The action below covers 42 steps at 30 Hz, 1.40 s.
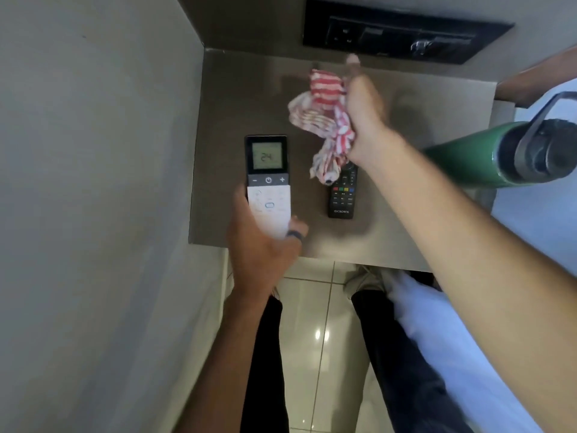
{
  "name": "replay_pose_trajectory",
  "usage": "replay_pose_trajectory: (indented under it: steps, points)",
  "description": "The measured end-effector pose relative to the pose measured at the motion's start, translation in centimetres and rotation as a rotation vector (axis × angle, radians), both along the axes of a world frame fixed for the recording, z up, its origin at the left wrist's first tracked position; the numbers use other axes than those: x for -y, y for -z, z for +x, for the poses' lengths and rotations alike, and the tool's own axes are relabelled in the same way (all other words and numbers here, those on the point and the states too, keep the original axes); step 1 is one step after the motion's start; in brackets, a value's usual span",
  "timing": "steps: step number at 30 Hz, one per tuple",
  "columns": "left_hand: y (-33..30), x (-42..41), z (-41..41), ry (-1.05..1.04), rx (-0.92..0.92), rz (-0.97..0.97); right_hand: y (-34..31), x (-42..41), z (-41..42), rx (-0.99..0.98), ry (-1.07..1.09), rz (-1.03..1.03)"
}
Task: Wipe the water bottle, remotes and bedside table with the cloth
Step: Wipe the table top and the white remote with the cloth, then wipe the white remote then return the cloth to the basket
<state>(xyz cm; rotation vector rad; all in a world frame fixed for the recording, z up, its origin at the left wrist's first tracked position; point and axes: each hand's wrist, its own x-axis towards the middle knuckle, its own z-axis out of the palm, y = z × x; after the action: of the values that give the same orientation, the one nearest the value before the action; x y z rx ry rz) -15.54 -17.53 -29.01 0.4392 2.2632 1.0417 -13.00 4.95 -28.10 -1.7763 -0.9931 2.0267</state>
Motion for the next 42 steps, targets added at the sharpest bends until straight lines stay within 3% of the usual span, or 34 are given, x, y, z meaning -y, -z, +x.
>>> replay_pose_trajectory:
  steps: [4, 9, 16, 18, 20, 21, 23, 27, 30, 35, 38, 42]
  points:
    - [6.2, -0.5, -3.7, 0.111, -0.144, -0.094, 1.2, 3.0, 5.3, -0.267, 0.122, -0.279]
    - [11.1, -1.7, -7.1, 0.199, -0.291, -0.21, 2.9, 7.3, 9.7, -0.391, 0.2, -0.399]
    - [8.8, -2.4, -6.3, 0.149, -0.233, -0.245, 1.0, 9.3, 11.9, -0.483, 0.187, -0.48]
    - [4.8, -2.3, -4.1, 0.078, -0.039, -0.06, -1.0, 9.5, 12.9, -0.527, 0.168, -0.488]
    - [-0.7, -2.5, -1.0, -0.027, 0.419, 0.07, -3.7, 10.0, 14.3, -0.553, 0.157, -0.487]
    - [-3.5, -2.6, 0.6, 0.01, 0.645, 0.08, -5.1, 10.3, 14.9, -0.568, 0.171, -0.486]
    - [-9.4, -3.1, 4.4, 0.179, 0.814, 0.035, -8.6, 10.7, 16.9, -0.574, 0.192, -0.452]
    - [-17.4, -6.0, 12.4, 0.255, 0.682, 0.116, -15.4, 10.2, 22.3, -0.217, 0.109, -0.061]
    - [-20.9, -10.3, 17.8, 0.355, 0.592, 0.067, -19.7, 7.6, 27.9, -0.018, 0.106, 0.156]
    - [-21.6, -20.9, 25.9, 0.534, 0.561, 0.033, -20.6, -0.9, 38.8, 0.292, 0.246, 0.479]
    - [-20.4, -28.1, 29.9, 0.684, 0.471, 0.034, -17.9, -7.7, 43.4, 0.356, 0.341, 0.482]
    - [-19.2, -33.3, 32.6, 0.898, 0.098, -0.062, -13.5, -14.0, 46.0, 0.384, 0.259, 0.331]
